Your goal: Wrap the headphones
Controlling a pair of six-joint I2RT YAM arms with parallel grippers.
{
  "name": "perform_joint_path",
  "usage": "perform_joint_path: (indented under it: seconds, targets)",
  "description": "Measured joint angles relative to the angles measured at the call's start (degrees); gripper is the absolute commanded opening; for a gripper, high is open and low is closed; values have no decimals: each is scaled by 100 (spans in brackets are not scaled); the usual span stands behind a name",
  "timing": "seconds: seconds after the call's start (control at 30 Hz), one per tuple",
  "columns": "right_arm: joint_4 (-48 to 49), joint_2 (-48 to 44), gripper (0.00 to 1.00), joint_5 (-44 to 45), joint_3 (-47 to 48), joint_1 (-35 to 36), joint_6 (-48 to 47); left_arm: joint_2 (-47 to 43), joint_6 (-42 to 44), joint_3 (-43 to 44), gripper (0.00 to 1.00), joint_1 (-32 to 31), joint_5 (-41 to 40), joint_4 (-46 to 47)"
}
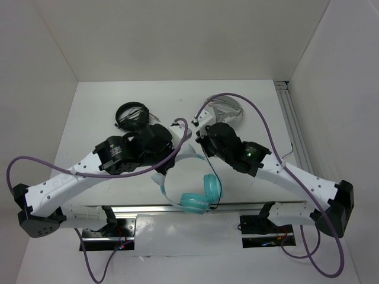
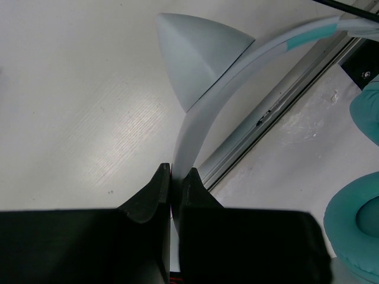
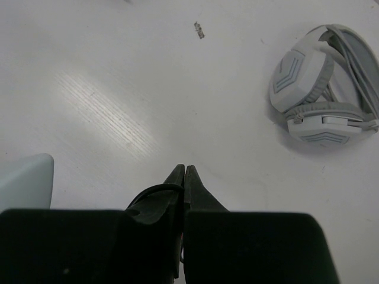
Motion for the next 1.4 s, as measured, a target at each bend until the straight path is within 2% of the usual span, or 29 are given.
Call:
perform_joint_path:
  seconds: [0.13,0.23,0.3,0.4,0.53,0.7,0.77,0.87,1.0,1.2,1.4]
  targets:
    - [2,57,11,-348,17,-160,-13,20,-26,0,0,15,9,11]
    - [76,-20,13,-702,15,-352,-17,66,-26,0,0,15,79,81]
    - [125,-87,18,-955,2,-501,-15,72,-26,0,0,9,155,188]
    - [393,-205,32,-1445,-114,-695,-11,68,-28,0,0,-17,317,330]
    - [763,-251,46,-2247,-358,-903,15,31,-26,2,0,-90,518,422]
    - [1386,-254,59,-3368,-863,-1054,92,-192,-66,20,0,-127,516,389]
    - [1722,-249,63,-3679,-1106,-1080,195,-361,-72,20,0,-129,503,352]
    - [2234,-249,74,-3958,-1484,-1082,367,-608,-131,20,0,-175,501,356]
    - [2789,-214,77,-4264,-1912,-1062,522,-850,-271,26,0,-162,365,570]
    - [3661,284,79,-4557,-1996,-1062,774,-992,-505,35,0,-157,136,717]
    - [4719,619,79,-4789,-2503,-1062,1156,-1403,-896,33,0,-160,-549,883]
